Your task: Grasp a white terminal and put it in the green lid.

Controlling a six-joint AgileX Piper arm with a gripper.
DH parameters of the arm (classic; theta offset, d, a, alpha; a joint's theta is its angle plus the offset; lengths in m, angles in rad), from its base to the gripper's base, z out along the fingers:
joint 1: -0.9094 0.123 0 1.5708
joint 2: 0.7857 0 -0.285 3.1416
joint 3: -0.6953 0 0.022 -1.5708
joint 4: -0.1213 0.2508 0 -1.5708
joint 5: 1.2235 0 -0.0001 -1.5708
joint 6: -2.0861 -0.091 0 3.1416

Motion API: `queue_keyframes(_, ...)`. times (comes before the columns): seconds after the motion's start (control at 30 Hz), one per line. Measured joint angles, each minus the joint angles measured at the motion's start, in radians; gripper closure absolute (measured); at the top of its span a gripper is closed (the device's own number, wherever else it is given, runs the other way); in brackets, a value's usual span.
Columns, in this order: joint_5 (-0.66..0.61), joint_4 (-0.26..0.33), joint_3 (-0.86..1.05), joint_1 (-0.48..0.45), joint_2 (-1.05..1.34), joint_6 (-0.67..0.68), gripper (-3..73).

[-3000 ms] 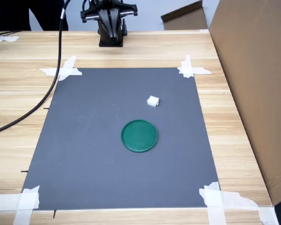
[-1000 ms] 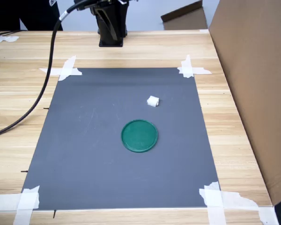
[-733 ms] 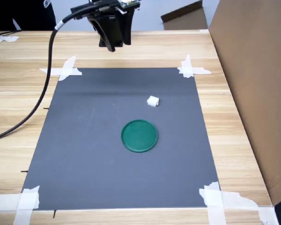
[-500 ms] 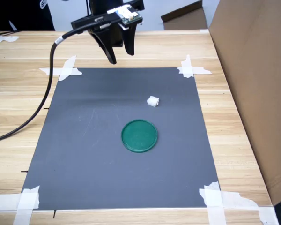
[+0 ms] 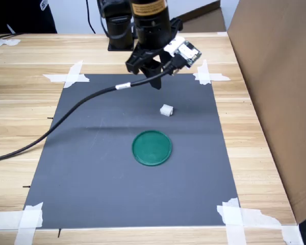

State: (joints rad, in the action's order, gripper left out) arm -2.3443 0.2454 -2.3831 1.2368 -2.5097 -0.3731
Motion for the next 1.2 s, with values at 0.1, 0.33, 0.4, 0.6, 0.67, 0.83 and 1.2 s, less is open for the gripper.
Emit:
queue_keyframes(0.1,-0.008,-0.011,0.000,0.029,-0.021,-0.003,21.5)
queue_keyframes(0.33,0.004,-0.063,0.001,0.066,-0.104,-0.017,21.5)
queue_keyframes(0.4,0.020,-0.072,0.007,0.066,-0.109,-0.018,21.5)
queue_keyframes(0.6,0.105,-0.118,0.136,0.108,-0.109,0.001,21.5)
queue_keyframes(0.67,0.117,-0.131,0.156,0.126,-0.108,-0.002,21.5)
queue_keyframes(0.83,0.183,-0.162,0.170,0.136,-0.108,-0.033,21.5)
queue_keyframes(1.2,0.267,-0.139,0.170,0.136,-0.165,0.011,21.5)
